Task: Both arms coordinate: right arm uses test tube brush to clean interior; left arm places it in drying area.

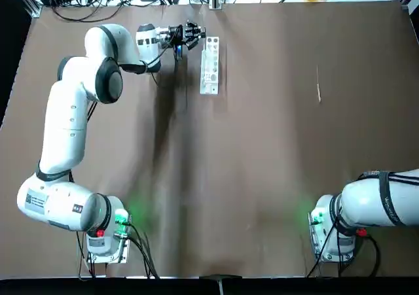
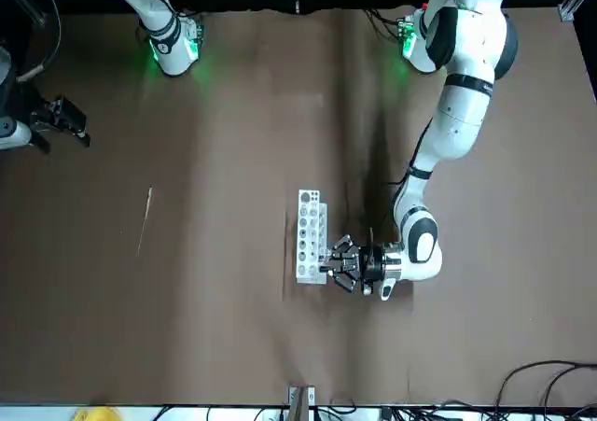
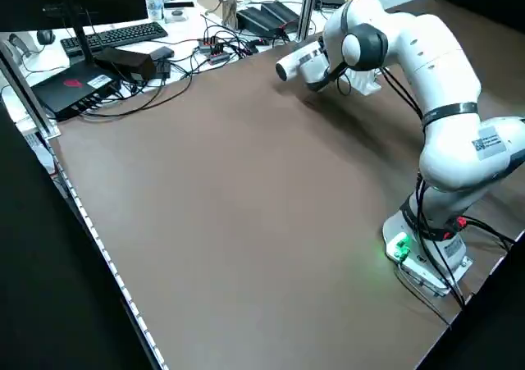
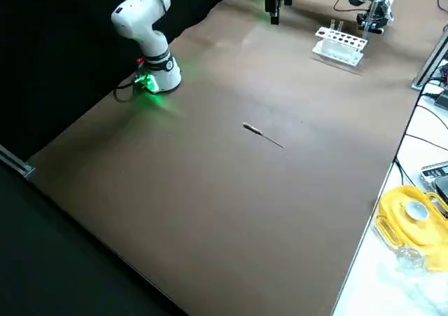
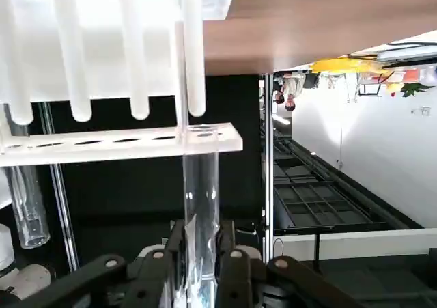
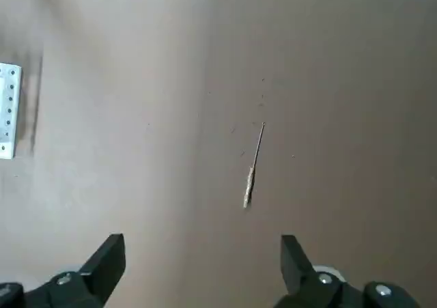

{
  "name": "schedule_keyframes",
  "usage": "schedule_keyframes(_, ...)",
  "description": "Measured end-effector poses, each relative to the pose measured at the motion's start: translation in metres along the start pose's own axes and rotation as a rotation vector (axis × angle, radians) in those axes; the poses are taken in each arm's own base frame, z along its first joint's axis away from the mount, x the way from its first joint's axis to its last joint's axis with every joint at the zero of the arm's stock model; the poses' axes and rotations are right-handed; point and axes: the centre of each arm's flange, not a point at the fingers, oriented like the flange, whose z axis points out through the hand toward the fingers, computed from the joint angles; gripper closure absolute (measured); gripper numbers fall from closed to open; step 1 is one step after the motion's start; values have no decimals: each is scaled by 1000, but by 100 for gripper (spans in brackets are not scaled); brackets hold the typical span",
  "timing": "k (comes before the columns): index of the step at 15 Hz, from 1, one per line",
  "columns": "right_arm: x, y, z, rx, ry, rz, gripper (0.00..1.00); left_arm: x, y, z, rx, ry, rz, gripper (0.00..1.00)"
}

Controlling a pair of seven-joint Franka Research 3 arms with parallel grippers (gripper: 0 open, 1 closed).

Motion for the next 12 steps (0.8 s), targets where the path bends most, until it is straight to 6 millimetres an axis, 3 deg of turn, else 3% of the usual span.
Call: schedule_keyframes(12, 0, 0, 0, 0, 0, 1, 0, 4, 2, 1, 0, -2, 5, 77)
